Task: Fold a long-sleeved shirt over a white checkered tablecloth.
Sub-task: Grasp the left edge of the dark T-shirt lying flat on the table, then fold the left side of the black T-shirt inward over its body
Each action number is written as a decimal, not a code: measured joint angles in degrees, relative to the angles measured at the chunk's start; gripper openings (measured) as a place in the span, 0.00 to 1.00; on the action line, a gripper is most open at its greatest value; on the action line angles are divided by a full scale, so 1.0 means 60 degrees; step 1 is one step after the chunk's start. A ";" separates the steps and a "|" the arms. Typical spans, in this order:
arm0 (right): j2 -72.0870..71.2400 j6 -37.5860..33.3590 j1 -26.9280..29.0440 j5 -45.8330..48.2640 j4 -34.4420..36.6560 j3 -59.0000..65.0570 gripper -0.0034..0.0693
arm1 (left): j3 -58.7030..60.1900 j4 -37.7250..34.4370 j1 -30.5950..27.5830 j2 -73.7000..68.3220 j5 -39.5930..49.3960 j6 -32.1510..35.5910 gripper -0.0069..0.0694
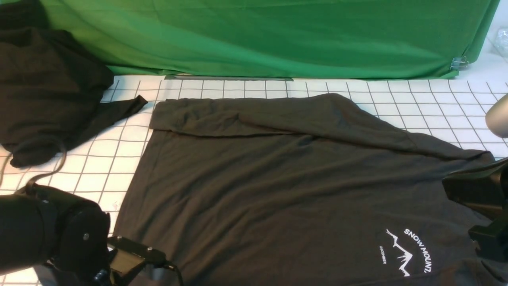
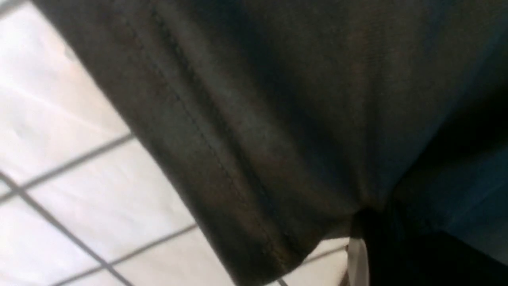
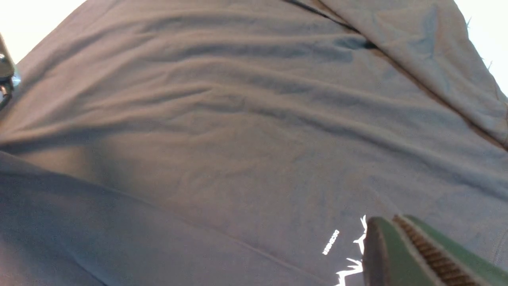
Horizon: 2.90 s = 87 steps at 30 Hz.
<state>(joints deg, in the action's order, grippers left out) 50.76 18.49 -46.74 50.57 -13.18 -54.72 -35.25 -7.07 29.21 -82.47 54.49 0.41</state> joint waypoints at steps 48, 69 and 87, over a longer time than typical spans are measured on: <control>0.0010 0.0000 -0.0004 -0.0459 0.0048 0.0000 0.05 | -0.0328 -0.0370 0.0009 0.0416 0.0411 0.1204 0.45; 0.0010 -0.0008 -0.0004 -0.0495 0.0048 0.0000 0.05 | -0.0872 -0.0673 0.0016 0.0972 0.1462 0.1495 0.13; 0.0010 0.0103 -0.0004 -0.0747 0.0048 0.0000 0.05 | -0.6305 0.2686 -0.1073 -0.1124 0.0722 0.1346 0.13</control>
<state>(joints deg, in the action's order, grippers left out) 50.81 19.11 -46.76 46.09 -12.89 -54.72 -73.08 9.05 22.77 -89.21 58.82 8.49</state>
